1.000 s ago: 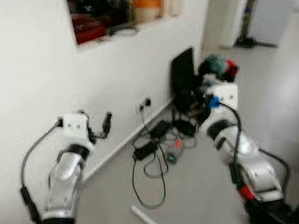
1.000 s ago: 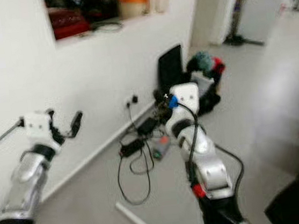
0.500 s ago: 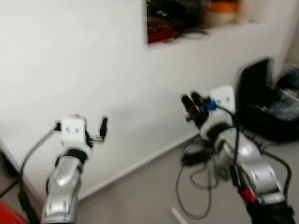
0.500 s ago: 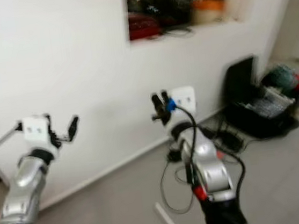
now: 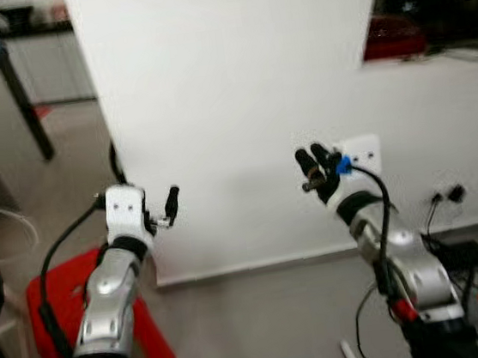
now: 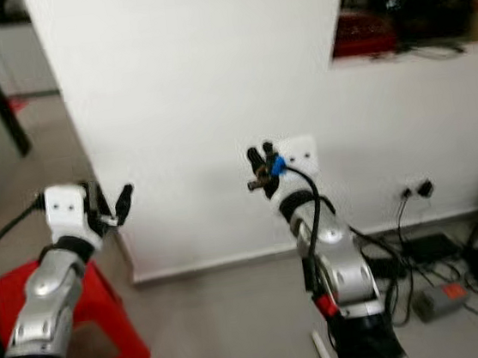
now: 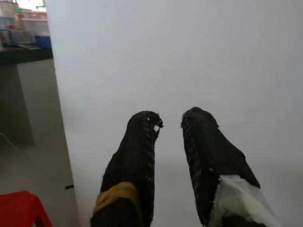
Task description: Building children table
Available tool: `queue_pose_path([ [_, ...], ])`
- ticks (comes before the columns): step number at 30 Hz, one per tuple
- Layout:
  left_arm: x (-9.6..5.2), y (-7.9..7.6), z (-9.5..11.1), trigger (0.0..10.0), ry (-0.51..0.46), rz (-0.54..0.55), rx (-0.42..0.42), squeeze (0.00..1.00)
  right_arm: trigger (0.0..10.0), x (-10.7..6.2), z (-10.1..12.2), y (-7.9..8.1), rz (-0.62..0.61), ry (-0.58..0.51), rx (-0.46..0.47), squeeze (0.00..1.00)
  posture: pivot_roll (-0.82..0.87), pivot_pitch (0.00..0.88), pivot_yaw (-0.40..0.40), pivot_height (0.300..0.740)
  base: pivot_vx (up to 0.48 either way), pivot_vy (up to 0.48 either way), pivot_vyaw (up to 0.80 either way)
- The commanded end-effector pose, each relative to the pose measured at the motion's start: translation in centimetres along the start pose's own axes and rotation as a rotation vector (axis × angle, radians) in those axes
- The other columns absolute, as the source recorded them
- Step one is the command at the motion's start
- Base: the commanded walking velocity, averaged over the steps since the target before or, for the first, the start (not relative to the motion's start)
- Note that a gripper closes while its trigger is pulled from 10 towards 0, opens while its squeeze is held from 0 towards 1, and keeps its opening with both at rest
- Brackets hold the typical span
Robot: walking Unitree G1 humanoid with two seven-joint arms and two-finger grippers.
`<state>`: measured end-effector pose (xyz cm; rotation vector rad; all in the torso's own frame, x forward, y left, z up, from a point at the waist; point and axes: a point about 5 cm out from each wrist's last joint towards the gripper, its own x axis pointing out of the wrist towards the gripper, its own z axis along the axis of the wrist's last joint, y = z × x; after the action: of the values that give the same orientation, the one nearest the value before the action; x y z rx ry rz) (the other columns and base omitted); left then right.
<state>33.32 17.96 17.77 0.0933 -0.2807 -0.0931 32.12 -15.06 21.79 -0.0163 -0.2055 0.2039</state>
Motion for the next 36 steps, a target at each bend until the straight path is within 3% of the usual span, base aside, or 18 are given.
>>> queue_pose_path([
  [1,-0.2,0.2,-0.2,10.0,0.005,0.004,-0.002,0.00,10.0,0.0,-0.4,0.4,0.008,0.016,-0.001,0.00,0.10,0.000,-0.090,0.740,0.000,0.000,0.80],
  [7,-0.2,0.1,-0.1,10.0,-0.003,-0.002,-0.013,0.00,10.0,0.0,-0.4,0.1,-0.020,0.009,0.020,0.00,0.10,0.000,-0.089,0.740,0.000,0.000,0.78],
  [18,-0.1,-0.3,0.2,10.0,-0.027,-0.020,-0.034,0.00,10.0,0.1,-0.4,-0.5,-0.054,0.014,0.042,0.00,0.10,0.000,-0.091,0.740,0.302,0.000,0.00],
  [36,-0.3,-1.2,0.2,10.0,-0.033,-0.085,-0.045,0.00,10.0,0.0,-0.6,-0.6,-0.060,0.018,0.033,0.00,0.09,0.000,-0.085,0.740,0.000,0.000,0.00],
])
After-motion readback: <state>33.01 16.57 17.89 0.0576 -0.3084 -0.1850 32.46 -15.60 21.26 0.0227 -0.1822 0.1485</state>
